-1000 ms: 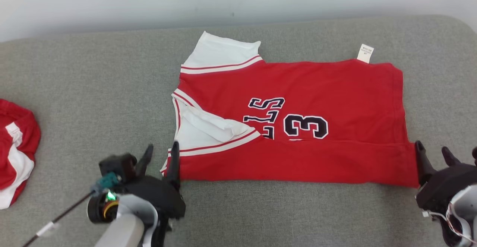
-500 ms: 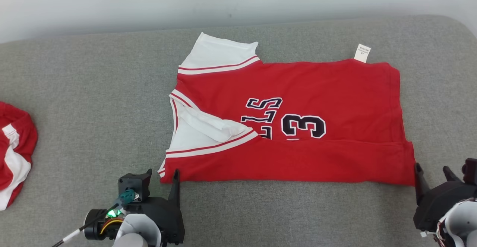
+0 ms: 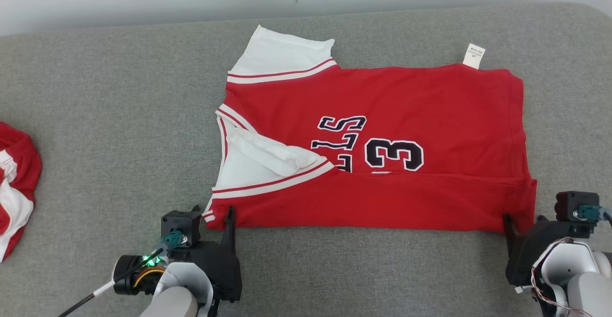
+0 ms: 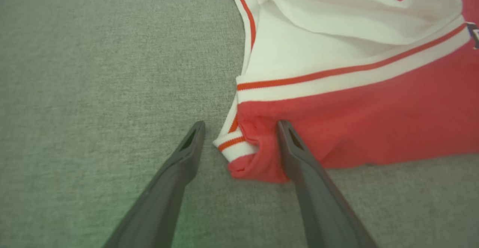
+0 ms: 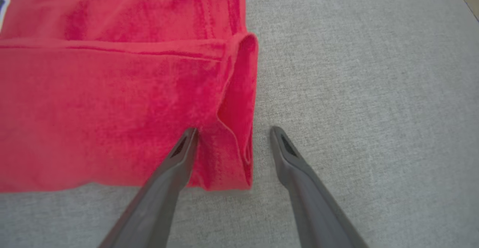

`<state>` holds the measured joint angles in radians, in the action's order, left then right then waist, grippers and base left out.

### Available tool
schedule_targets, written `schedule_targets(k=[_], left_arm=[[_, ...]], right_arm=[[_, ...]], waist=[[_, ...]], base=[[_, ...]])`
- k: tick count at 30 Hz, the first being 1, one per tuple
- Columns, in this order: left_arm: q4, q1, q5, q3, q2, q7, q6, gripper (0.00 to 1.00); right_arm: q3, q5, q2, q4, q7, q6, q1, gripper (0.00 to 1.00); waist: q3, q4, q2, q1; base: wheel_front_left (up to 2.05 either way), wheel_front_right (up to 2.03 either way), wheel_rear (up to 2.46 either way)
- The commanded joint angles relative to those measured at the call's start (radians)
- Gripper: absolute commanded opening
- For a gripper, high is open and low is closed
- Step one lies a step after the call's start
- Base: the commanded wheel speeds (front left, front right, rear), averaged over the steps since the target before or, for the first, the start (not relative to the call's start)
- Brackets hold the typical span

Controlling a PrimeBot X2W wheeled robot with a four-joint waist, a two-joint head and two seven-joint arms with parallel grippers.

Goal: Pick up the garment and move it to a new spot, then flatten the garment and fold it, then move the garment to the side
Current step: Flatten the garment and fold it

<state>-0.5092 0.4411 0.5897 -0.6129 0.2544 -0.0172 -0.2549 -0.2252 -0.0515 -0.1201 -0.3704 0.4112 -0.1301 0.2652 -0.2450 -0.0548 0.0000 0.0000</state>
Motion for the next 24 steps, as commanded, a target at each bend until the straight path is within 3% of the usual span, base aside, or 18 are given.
schedule_targets(k=[1,2,3,4,5,6,14,24], left_arm=[[-0.026,-0.012,0.001,-0.008,0.002,-0.023,0.002,0.47],[-0.029,-0.014,0.004,-0.011,0.001,-0.029,0.004,0.18],[-0.033,-0.017,0.006,-0.016,0.001,-0.040,0.008,0.00],[-0.036,-0.022,0.012,-0.019,-0.001,-0.048,0.008,0.00],[-0.037,-0.026,0.014,-0.021,-0.002,-0.053,0.011,0.00],[-0.037,-0.030,0.017,-0.021,-0.003,-0.056,0.012,0.00],[-0.008,-0.081,0.041,-0.022,0.006,-0.049,0.014,0.00],[0.091,-0.207,0.066,-0.029,0.027,-0.050,-0.017,0.00]], right_arm=[[0.020,-0.009,0.003,-0.024,0.019,-0.001,-0.001,1.00],[0.030,-0.013,0.000,-0.036,0.026,-0.002,0.001,1.00],[0.042,-0.019,-0.003,-0.045,0.035,-0.002,0.003,1.00],[0.049,-0.024,-0.006,-0.051,0.040,-0.002,0.004,0.46],[0.062,-0.028,-0.010,-0.054,0.041,-0.002,0.006,0.07],[0.071,-0.034,-0.016,-0.058,0.048,-0.002,0.007,0.00],[0.029,-0.052,-0.055,-0.025,0.040,0.000,-0.016,0.00],[-0.075,-0.055,-0.037,0.058,0.080,0.001,-0.107,0.00]], waist=[[-0.001,0.003,0.0000,0.0000],[-0.001,0.003,0.0000,0.0000],[0.000,0.004,0.0000,0.0000],[0.000,0.004,0.0000,0.0000],[0.001,0.005,0.0000,0.0000],[0.003,0.006,0.0000,0.0000],[0.034,0.023,0.0000,0.0000],[0.100,0.048,0.0000,0.0000]], base=[[0.00,0.00,0.00],[0.00,0.00,0.00],[0.00,0.00,0.00],[0.00,0.00,0.00],[0.00,0.00,0.00],[0.00,0.00,0.00],[0.00,0.00,0.00],[0.00,0.00,0.00]])
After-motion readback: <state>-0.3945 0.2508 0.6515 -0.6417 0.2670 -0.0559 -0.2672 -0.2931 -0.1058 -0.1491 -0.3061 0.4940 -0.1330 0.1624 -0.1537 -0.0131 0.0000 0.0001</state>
